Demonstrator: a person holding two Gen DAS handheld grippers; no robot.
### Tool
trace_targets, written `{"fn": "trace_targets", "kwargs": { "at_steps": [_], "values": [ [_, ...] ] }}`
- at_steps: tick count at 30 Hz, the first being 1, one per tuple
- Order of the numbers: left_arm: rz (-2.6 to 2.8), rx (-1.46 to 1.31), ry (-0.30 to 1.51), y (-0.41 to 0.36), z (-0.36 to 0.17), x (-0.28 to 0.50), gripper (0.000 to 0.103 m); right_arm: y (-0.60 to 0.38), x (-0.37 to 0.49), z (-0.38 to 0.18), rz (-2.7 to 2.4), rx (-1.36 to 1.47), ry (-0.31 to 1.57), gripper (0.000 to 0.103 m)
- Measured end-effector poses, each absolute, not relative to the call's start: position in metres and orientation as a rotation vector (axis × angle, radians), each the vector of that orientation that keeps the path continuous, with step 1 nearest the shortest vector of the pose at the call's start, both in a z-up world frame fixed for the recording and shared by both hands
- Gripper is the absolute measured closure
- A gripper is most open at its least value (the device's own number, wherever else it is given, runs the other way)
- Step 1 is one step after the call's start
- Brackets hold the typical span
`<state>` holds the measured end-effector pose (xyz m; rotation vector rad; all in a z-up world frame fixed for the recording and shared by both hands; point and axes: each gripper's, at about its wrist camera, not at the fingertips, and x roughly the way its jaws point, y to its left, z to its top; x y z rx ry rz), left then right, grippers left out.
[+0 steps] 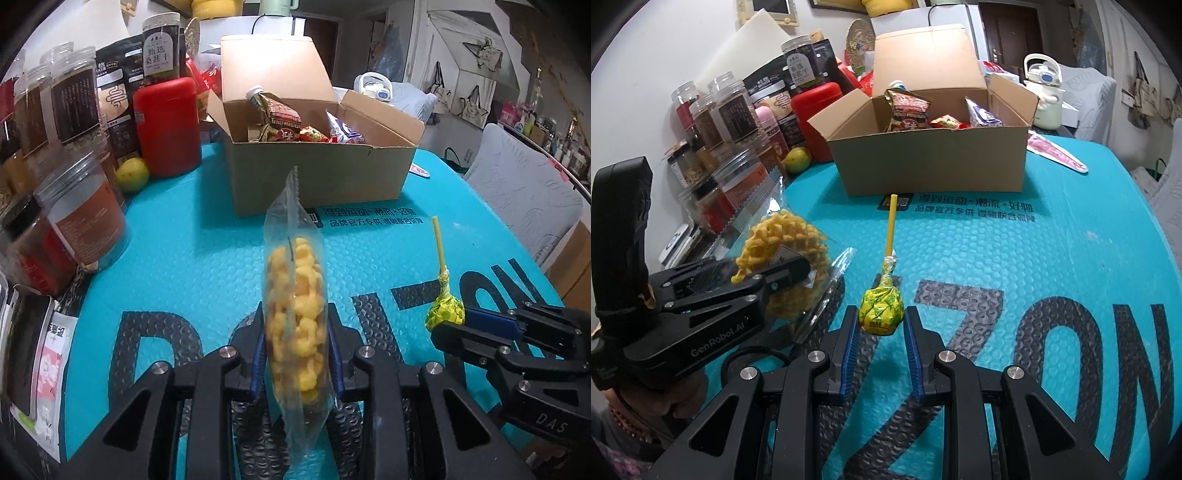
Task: Organize snacks
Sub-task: 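Lift the puff bag with the left gripper and lollipop with the right toward the box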
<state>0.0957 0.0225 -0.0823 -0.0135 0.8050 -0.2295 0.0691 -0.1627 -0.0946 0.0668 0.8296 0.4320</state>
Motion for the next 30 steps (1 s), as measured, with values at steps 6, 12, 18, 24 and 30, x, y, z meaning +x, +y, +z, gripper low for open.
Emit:
{"fn": "trace_targets", "kwargs": {
  "at_steps": [6,12,18,24,30],
  "values": [
    [-0.21,-0.128,0.822,0.032,-0.084,0.098,0.076,-0.165,0.07,-0.097,0.429,0.08,0.836,0.079],
    [-0.212,-0.035,0.772,0.022,-0.071,0.092,0.077,-0.168,0.071,-0.096,0.43,0.085,0.831,0.079],
    [-0.221,-0.049,0.773,0.024,-0.062,0.096,0.077,-0.17,0.075,-0.091,0.449,0.1,0.821,0.079],
    [-0.207,-0.062,0.74,0.028,-0.044,0.101,0.077,-0.169,0.08,-0.079,0.473,0.097,0.793,0.079],
    [-0.22,-0.054,0.691,0.025,-0.024,0.107,0.077,-0.168,0.088,-0.058,0.496,0.077,0.747,0.079]
  ]
}}
